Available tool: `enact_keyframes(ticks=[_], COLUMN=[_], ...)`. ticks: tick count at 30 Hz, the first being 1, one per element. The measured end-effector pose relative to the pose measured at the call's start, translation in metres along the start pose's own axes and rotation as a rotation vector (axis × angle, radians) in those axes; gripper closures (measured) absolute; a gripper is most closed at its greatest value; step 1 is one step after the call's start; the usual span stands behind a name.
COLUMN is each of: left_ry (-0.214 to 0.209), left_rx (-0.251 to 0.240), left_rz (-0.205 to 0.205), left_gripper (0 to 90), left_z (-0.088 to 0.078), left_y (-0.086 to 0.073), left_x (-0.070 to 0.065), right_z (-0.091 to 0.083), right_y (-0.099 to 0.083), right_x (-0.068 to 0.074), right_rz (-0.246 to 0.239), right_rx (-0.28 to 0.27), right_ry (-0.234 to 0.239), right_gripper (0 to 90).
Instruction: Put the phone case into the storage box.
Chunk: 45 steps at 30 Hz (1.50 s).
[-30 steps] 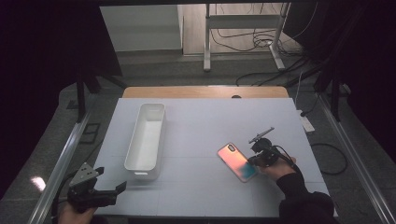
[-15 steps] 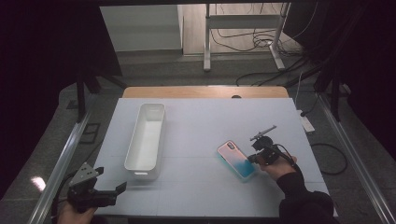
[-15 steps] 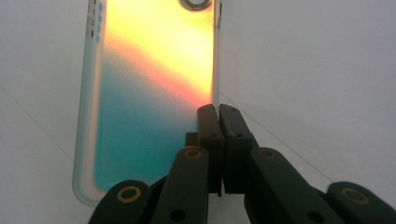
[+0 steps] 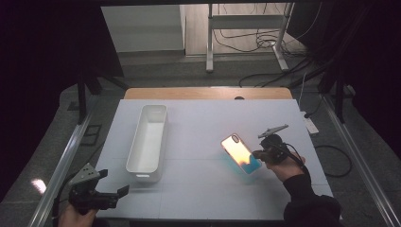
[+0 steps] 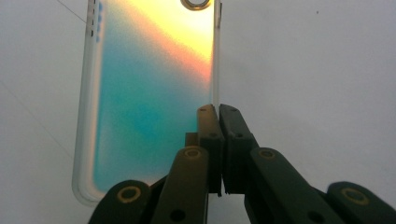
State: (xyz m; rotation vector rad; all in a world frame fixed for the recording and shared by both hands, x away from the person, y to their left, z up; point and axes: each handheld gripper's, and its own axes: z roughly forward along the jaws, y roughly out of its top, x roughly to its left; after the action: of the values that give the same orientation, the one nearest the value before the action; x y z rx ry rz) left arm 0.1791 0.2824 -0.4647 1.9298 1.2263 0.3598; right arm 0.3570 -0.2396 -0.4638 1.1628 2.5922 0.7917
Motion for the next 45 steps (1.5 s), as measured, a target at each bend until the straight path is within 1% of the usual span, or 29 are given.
enact_keyframes(ticks=[3, 5, 7, 8, 10, 13, 16, 17, 19, 20, 21, 23, 24, 25, 28, 32, 34, 35, 36, 39, 42, 43, 44, 45], left_ry=[-0.005, -0.008, -0.018, -0.033, -0.038, -0.055, -0.067, -0.072, -0.084, -0.087, -0.09, -0.1, -0.106, -0.112, -0.125, -0.13, -0.143, -0.143, -0.153, -0.177, -0.186, -0.198, -0.201, -0.201], left_rx=[-0.03, -0.035, -0.036, -0.029, -0.028, -0.025, -0.029, -0.033, -0.04, -0.042, -0.043, -0.048, -0.049, -0.05, -0.044, -0.039, -0.031, -0.031, -0.028, -0.024, -0.025, -0.024, -0.024, -0.024], left_rz=[0.013, 0.012, 0.02, 0.037, 0.043, 0.051, 0.059, 0.06, 0.06, 0.057, 0.064, 0.067, 0.067, 0.071, 0.08, 0.117, 0.139, 0.139, 0.147, 0.151, 0.152, 0.151, 0.152, 0.152], left_gripper=[0.0, 0.0, 0.0, 0.0, 0.0, 0.0, 0.0, 0.0, 0.0, 0.0, 0.0, 0.0, 0.0, 0.0, 0.0, 0.0, 0.0, 0.0, 0.0, 0.0, 0.0, 0.0, 0.0, 0.0], left_z=[-0.001, 0.0, 0.002, 0.004, 0.006, 0.009, 0.013, 0.015, 0.018, 0.019, 0.021, 0.024, 0.026, 0.027, 0.034, 0.044, 0.052, 0.052, 0.055, 0.063, 0.067, 0.071, 0.073, 0.073], left_y=[0.007, 0.009, 0.013, 0.016, 0.018, 0.024, 0.032, 0.035, 0.041, 0.043, 0.046, 0.052, 0.055, 0.057, 0.065, 0.073, 0.079, 0.079, 0.082, 0.09, 0.094, 0.099, 0.101, 0.101], left_x=[-0.001, -0.002, -0.003, -0.005, -0.007, -0.011, -0.014, -0.015, -0.016, -0.017, -0.018, -0.02, -0.022, -0.023, -0.028, -0.034, -0.039, -0.039, -0.04, -0.045, -0.047, -0.049, -0.05, -0.05], right_z=[-0.004, -0.006, -0.009, -0.01, -0.011, -0.016, -0.018, -0.019, -0.021, -0.022, -0.023, -0.025, -0.026, -0.027, -0.028, -0.03, -0.031, -0.031, -0.032, -0.033, -0.034, -0.035, -0.035, -0.035], right_y=[0.002, 0.003, 0.005, 0.006, 0.006, 0.008, 0.009, 0.009, 0.01, 0.01, 0.01, 0.011, 0.011, 0.012, 0.013, 0.014, 0.015, 0.015, 0.015, 0.017, 0.018, 0.018, 0.018, 0.018], right_x=[0.004, 0.005, 0.008, 0.008, 0.009, 0.012, 0.014, 0.015, 0.016, 0.016, 0.017, 0.017, 0.018, 0.019, 0.019, 0.021, 0.023, 0.023, 0.023, 0.026, 0.028, 0.029, 0.029, 0.03], right_rz=[-0.016, -0.021, -0.035, -0.037, -0.043, -0.048, -0.055, -0.049, -0.061, -0.06, -0.057, -0.064, -0.058, -0.061, -0.066, -0.068, -0.067, -0.067, -0.073, -0.076, -0.08, -0.078, -0.078, -0.082], right_rx=[-0.022, -0.029, -0.054, -0.058, -0.063, -0.089, -0.101, -0.106, -0.118, -0.123, -0.128, -0.142, -0.145, -0.149, -0.164, -0.174, -0.181, -0.181, -0.184, -0.196, -0.204, -0.207, -0.21, -0.212], right_ry=[-0.001, -0.003, -0.002, -0.004, -0.005, -0.006, -0.01, -0.01, -0.018, -0.019, -0.018, -0.02, -0.02, -0.021, -0.016, -0.01, -0.006, -0.006, -0.005, -0.003, -0.002, 0.0, -0.001, -0.001], right_gripper=[87.9, 87.9, 87.9, 87.9, 87.9, 87.9, 87.9, 87.9, 87.9, 87.8, 87.8, 87.8, 87.9, 87.9, 87.9, 87.8, 87.9, 87.9, 87.9, 87.9, 87.9, 87.8, 87.9, 87.9])
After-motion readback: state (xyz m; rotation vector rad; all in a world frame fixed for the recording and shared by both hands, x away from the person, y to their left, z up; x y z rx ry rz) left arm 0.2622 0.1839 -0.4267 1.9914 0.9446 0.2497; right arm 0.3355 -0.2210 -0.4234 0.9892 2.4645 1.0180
